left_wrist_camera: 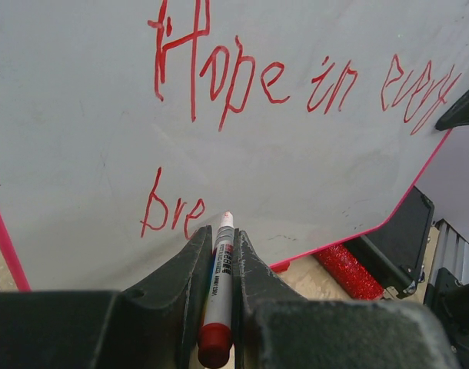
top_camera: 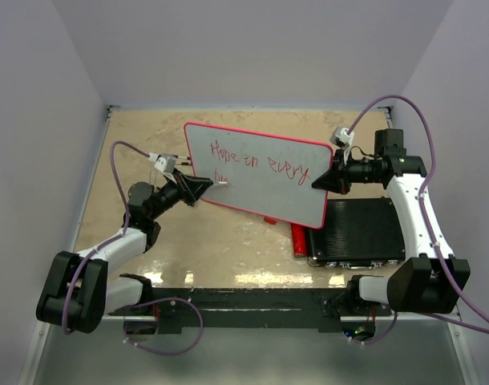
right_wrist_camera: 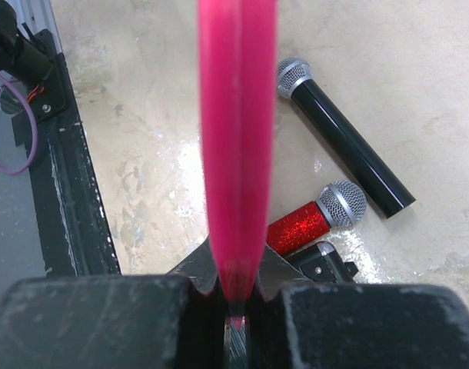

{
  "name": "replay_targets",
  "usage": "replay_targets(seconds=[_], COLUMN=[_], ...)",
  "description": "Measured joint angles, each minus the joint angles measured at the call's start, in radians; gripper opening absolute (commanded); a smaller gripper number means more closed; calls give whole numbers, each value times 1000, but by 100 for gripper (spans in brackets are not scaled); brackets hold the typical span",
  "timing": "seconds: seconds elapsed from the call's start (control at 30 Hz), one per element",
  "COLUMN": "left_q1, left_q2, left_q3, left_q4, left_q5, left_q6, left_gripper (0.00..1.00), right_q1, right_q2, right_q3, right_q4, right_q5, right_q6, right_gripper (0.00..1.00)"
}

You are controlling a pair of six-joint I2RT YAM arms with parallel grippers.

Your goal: Write a sentence on the whiteboard

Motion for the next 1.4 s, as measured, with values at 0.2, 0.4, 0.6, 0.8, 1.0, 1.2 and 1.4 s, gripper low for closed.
replay_targets(seconds=[0.2, 0.4, 0.6, 0.8, 1.0, 1.2, 1.4], left_q1=[0, -1, -6, -6, -6, -6, -5], left_q2=[-2, 38, 63, 95, 97, 97, 95], left_q3=[0, 2, 17, 32, 39, 39, 39], left_q4=[2, 4, 16, 41, 48, 47, 40], left_q5=[18, 28, 28, 28, 28, 25, 21], left_q6=[-2, -4, -14, -29, -29, -29, -27], left_gripper=[0, 0, 0, 0, 0, 0, 0], right_q1=[0, 0, 0, 0, 0, 0, 0], right_q2=[-3, -3, -3, -3, -3, -3, -3], right_q3=[-1, -3, -5, -5, -5, -5, -5], right_q4=[0, 0, 0, 0, 0, 0, 0], right_q5=[0, -1, -2, -2, -2, -2, -2], right_q6=[0, 0, 0, 0, 0, 0, 0], right_gripper=[0, 0, 0, 0, 0, 0, 0])
